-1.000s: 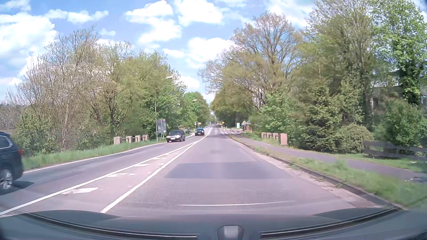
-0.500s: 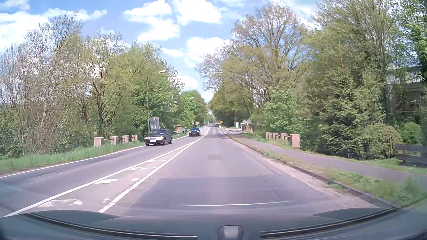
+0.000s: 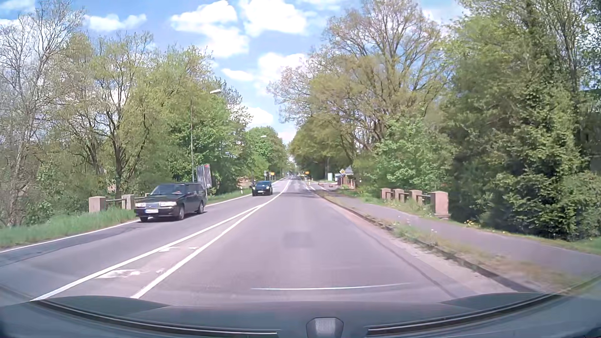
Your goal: Follow the waypoints while adhering to traffic rules and regulations
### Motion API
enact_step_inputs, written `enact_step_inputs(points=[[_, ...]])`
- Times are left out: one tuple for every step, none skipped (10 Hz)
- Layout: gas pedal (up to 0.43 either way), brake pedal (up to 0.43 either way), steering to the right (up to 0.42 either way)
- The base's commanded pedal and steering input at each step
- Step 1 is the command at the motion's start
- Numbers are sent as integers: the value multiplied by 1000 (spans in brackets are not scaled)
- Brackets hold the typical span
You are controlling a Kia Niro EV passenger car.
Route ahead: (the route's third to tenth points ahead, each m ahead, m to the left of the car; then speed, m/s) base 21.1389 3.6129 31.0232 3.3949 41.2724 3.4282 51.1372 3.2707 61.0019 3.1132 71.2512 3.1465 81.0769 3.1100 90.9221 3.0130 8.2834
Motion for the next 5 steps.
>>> enact_step_inputs(points=[[177,0,11],[169,0,10],[138,0,7],[138,0,6],[130,0,5]])
